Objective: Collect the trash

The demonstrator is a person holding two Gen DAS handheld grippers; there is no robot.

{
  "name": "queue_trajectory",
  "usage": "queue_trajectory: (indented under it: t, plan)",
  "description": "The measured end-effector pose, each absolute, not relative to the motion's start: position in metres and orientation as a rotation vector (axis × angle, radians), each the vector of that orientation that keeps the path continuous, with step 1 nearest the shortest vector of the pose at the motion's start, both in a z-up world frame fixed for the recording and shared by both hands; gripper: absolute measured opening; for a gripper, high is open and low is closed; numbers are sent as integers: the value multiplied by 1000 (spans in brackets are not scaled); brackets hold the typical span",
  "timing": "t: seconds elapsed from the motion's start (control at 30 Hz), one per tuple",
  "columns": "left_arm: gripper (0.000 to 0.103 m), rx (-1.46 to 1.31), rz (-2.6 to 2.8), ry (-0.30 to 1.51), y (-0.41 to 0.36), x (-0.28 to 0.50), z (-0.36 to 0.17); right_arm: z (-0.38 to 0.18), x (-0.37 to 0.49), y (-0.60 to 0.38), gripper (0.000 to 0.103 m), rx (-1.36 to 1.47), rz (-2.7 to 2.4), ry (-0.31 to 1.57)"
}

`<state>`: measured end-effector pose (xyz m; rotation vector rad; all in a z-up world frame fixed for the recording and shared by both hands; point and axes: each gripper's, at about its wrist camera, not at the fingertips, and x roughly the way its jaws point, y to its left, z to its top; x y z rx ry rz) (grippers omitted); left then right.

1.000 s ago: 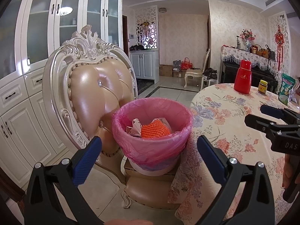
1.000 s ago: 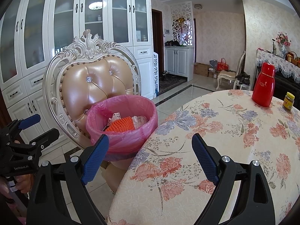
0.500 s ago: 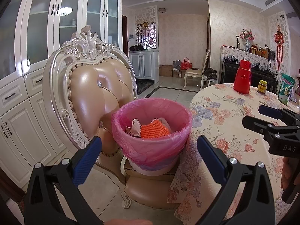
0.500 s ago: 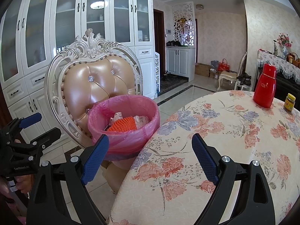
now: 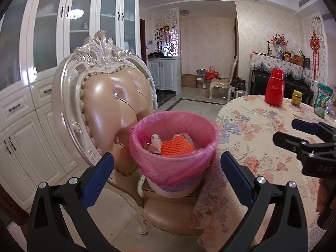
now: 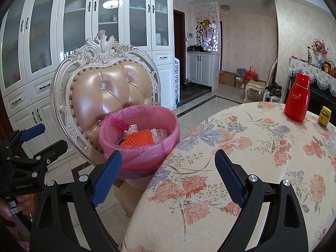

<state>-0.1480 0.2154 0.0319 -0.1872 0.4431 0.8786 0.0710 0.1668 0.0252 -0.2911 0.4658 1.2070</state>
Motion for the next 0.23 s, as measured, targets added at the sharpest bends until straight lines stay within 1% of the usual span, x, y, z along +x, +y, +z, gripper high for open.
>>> queue_trajectory:
  t: [0.23]
  plan:
    - [98,-195,868,454,219,-149,29,23,73,167,84,-288,1204,472]
